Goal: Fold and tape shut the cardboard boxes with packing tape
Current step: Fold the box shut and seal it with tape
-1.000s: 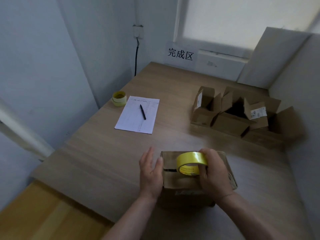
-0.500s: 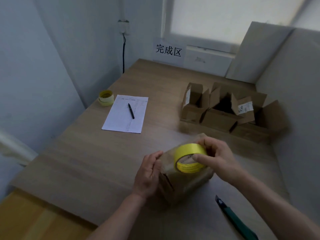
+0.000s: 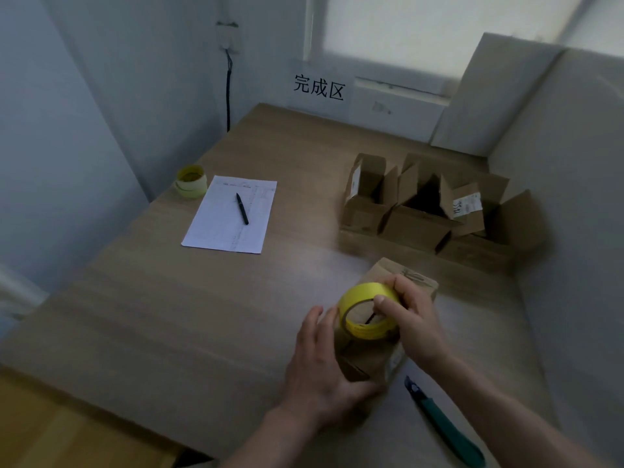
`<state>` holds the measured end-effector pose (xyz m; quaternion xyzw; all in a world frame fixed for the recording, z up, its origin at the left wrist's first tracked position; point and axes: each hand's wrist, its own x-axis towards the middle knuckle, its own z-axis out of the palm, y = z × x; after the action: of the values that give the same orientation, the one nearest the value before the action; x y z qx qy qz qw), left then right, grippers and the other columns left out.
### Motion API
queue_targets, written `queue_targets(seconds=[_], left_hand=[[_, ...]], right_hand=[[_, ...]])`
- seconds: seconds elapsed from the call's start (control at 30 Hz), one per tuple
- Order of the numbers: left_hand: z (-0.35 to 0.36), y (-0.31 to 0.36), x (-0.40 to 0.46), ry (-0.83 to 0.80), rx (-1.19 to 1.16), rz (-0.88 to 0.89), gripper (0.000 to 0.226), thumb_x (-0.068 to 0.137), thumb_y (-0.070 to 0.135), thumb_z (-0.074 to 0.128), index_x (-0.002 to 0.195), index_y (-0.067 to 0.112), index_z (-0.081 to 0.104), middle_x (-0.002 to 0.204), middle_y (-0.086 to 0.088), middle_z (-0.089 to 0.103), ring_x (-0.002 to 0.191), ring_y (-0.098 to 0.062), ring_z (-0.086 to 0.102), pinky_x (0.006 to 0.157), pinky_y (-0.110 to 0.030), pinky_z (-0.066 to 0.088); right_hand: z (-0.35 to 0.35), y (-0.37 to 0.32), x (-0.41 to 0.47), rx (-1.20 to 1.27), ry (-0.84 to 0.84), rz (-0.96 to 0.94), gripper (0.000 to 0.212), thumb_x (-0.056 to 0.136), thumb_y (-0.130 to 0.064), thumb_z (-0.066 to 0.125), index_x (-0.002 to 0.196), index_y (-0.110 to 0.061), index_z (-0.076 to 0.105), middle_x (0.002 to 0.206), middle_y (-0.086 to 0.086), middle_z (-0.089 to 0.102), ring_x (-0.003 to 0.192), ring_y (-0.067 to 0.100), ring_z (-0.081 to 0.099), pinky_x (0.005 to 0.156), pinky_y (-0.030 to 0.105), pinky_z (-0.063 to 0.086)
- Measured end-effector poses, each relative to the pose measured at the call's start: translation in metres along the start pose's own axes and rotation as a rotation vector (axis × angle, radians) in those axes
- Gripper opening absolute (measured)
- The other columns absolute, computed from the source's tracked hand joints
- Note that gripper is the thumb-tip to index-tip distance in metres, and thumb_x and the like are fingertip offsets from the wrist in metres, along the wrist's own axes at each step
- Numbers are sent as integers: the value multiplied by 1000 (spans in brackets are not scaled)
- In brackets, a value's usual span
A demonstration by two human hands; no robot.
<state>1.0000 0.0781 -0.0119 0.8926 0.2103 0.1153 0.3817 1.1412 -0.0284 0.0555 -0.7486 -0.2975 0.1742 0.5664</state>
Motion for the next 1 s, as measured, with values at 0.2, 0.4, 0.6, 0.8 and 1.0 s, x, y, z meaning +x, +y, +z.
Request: queue_targets(seconds=[0.2,0.4,0.6,0.8,1.0], left_hand=[[-4,2,10,27,-44,-12,114,55,68,62,150,24,15,145,2,25,134,-14,27,103,-17,23],[-68,-18,31,-131,61,277,116,60,55,76,150,22,12,149,-1,28,134,-9,22,110,-8,10],[-91,-34,42,-236,84,328,90,60,30,85,136,12,39,141,-4,36,129,-14,35,109,-21,31],[-86,-62,36,-250,85,304,73,60,29,81,120,14,42,141,1,33,130,-10,35,102,-7,27],[-89,-71,39,-270,107,331,66,63,35,76,118,21,41,143,6,29,129,-5,30,99,-2,25]], right_hand=[[4,-3,0,81,48,42,16,76,-32,65,86,-19,64,79,15,59,77,33,60,68,43,48],[-8,-10,4,227,-130,64,24,78,-22,65,95,-5,63,69,9,59,66,31,56,67,45,49],[2,-19,17,210,-242,45,16,77,-14,61,90,-7,68,73,8,61,65,21,56,58,26,47],[-8,-17,18,-5,-279,103,19,75,-19,67,91,-17,76,85,11,72,78,25,69,68,35,55],[-34,-23,11,-622,-404,53,17,84,-41,69,101,-41,66,96,-17,64,89,-2,61,72,25,54]])
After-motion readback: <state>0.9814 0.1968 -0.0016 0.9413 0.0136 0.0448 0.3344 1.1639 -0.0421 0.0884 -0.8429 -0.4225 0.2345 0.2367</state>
